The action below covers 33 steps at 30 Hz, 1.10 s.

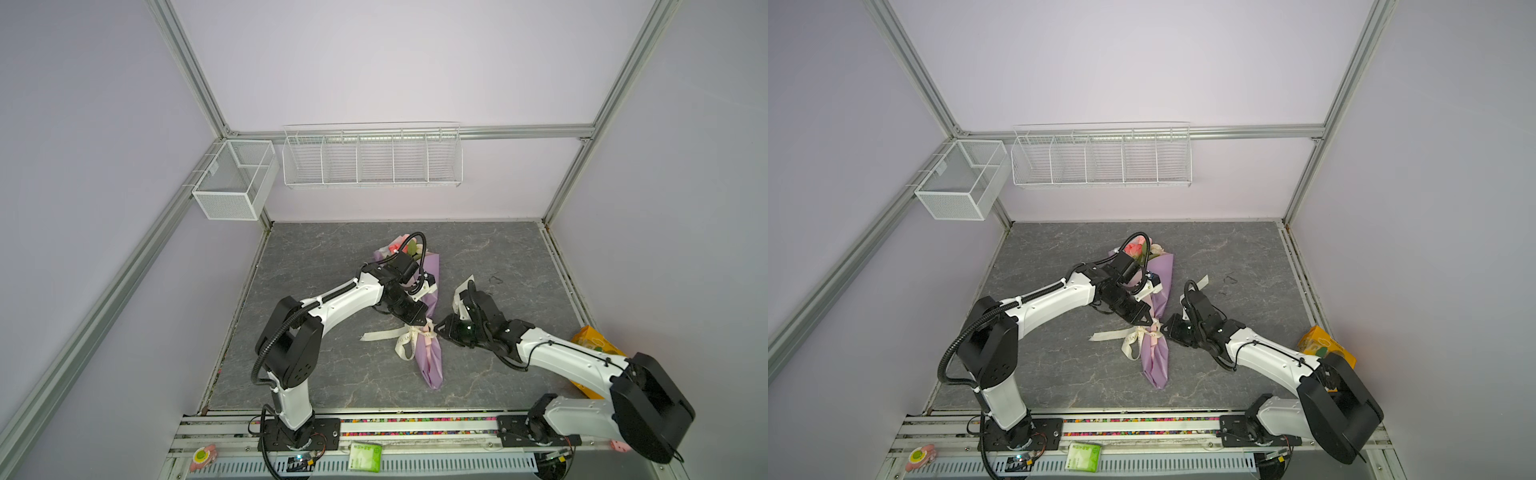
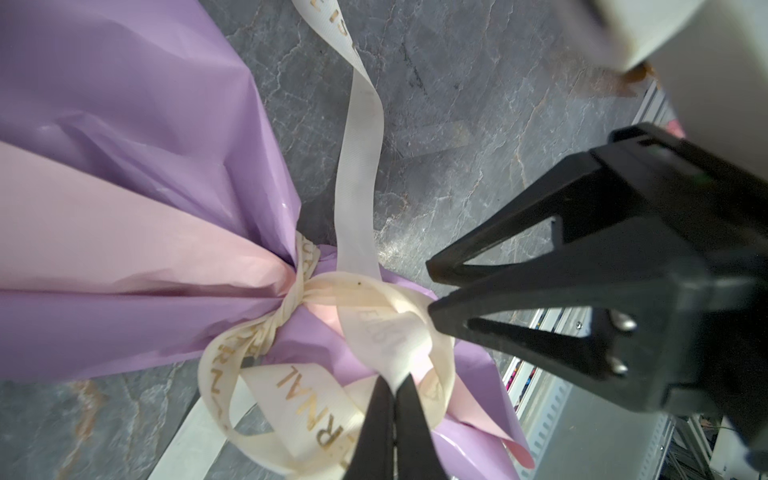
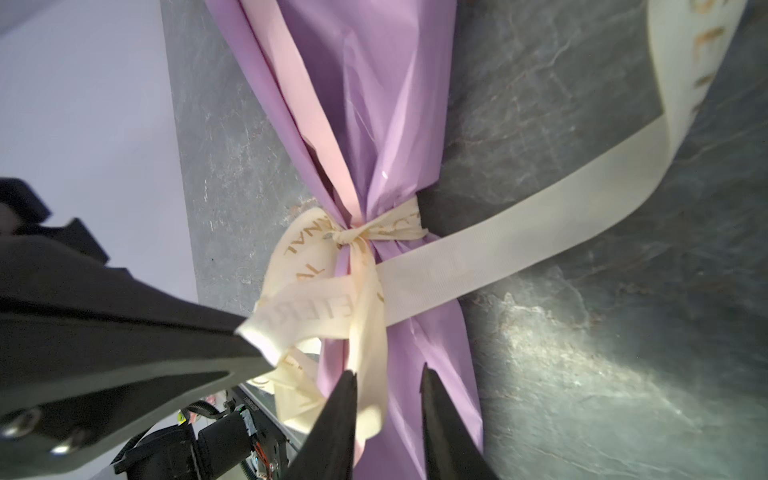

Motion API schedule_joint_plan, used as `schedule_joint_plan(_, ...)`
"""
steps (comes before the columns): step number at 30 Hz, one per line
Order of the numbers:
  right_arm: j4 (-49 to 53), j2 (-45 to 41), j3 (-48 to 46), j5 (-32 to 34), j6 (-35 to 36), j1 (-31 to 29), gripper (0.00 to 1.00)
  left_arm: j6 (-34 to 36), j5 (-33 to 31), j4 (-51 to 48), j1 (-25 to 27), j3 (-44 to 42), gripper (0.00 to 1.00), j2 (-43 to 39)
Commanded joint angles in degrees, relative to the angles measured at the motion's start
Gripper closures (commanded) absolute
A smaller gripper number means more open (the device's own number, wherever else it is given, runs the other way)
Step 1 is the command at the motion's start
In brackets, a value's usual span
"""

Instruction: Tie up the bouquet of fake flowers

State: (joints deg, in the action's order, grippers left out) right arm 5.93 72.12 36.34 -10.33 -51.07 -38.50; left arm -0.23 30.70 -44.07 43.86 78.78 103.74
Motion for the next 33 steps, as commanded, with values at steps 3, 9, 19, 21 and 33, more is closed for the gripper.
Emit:
schedule_joint_plan(3,-0.81,-2.94,1.66,4.18,24.95,0.74,0.6,-1.21,2.21,2.16,-0.7,-0.97,0.95,-1.86)
schedule_joint_plan(9,-14.73,-2.98,-3.53,2.12,48.69,0.64,0.54,-1.88,3.55,3.2,-1.32,-1.43,0.95,-2.23)
schedule_joint_plan(19,-23.77,5.03,-4.61,-3.81,64.8,0.76,0.56,-2.06,4.19,3.21,-1.67,-1.78,0.95,-2.15)
schedule_joint_plan(21,-24.82,6.75,-3.95,-3.28,64.99,0.87,0.57,-2.05,4.02,3.01,-1.67,-1.47,0.95,-2.15)
schedule_joint_plan(33,-28.87,9.88,-3.9,-5.63,65.22,1.2,0.83,-1.87,3.32,2.57,-1.76,-1.41,0.94,-1.88)
